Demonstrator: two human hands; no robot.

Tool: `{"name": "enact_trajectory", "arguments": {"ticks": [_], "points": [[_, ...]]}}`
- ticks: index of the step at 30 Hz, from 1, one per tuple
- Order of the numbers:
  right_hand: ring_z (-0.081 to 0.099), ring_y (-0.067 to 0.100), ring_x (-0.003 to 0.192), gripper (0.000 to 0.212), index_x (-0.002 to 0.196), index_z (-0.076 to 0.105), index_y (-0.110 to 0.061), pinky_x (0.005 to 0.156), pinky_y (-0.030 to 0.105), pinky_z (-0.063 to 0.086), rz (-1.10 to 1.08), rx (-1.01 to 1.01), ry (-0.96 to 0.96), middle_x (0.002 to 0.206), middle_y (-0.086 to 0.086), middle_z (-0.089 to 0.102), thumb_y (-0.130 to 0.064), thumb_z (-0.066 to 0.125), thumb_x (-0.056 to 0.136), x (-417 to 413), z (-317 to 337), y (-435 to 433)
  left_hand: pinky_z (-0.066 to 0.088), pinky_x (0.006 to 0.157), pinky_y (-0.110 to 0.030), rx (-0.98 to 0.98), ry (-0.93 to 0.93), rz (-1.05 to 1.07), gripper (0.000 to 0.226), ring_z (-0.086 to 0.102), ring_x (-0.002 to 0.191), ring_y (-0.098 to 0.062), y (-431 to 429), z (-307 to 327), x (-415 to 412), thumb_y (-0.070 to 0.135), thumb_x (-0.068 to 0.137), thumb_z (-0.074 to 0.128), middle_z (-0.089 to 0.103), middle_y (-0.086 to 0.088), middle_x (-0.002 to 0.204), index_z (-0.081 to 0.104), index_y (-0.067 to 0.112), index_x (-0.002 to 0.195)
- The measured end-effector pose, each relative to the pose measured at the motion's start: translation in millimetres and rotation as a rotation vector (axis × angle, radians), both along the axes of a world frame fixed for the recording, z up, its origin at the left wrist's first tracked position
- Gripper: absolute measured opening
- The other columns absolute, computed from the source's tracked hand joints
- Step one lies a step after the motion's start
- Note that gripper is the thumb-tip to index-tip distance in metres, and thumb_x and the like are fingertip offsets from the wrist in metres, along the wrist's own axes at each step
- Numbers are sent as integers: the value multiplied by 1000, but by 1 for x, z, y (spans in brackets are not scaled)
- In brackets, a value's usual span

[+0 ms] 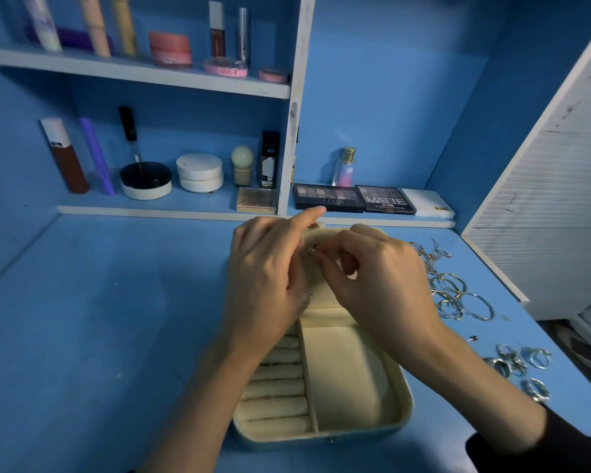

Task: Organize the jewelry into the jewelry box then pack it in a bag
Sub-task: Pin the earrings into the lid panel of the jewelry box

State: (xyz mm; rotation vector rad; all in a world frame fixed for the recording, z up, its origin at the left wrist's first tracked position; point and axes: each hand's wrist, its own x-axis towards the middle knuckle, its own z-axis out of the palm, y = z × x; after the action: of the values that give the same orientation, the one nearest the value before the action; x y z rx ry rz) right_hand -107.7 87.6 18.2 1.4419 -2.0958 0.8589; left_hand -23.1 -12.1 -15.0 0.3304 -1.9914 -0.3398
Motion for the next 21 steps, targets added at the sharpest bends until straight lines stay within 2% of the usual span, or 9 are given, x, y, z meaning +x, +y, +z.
{"name": "enact_trajectory", "arguments": {"ticks": [4, 10, 13, 18, 21], "points": [[50, 23, 52, 15, 71, 61, -15, 41, 34, 42, -44, -48, 44, 64, -10, 39, -30, 63, 77, -1, -1, 1, 34, 89, -25, -9, 0, 4, 49, 52, 94, -17, 1, 0, 0, -10, 76, 58, 69, 2, 100, 62, 8, 121], [48, 20, 48, 15, 70, 64, -15, 41, 25, 33, -65, -59, 88, 61, -6, 45, -29, 64, 76, -2, -1, 2, 35, 90, -26, -6, 1, 2, 44, 55, 95, -18, 1, 0, 1, 0, 77, 61, 69, 2, 99, 62, 10, 120], [48, 20, 47, 12, 71, 66, -17, 43, 23, 29, -57, -62, 95, 61, -10, 39, -27, 64, 76, -2, -1, 2, 34, 90, -26, -18, -4, -2, 42, 55, 95, -19, 1, 0, 1, 7, 79, 60, 68, 3, 100, 62, 11, 120], [43, 17, 48, 8, 76, 69, -19, 40, 27, 38, -5, -68, 73, 63, -14, 33, -24, 64, 77, -4, -4, 6, 34, 89, -26, -43, -4, 14, 43, 53, 96, -18, 1, -1, 0, 3, 77, 66, 68, 3, 101, 63, 10, 119], [39, 10, 50, 7, 80, 69, -20, 45, 29, 42, 56, -111, -56, 61, -13, 39, -23, 63, 78, -8, -2, 14, 34, 88, -26, -54, -6, 22, 40, 53, 96, -18, 1, -1, 0, 4, 79, 67, 68, 3, 101, 63, 10, 119]]}}
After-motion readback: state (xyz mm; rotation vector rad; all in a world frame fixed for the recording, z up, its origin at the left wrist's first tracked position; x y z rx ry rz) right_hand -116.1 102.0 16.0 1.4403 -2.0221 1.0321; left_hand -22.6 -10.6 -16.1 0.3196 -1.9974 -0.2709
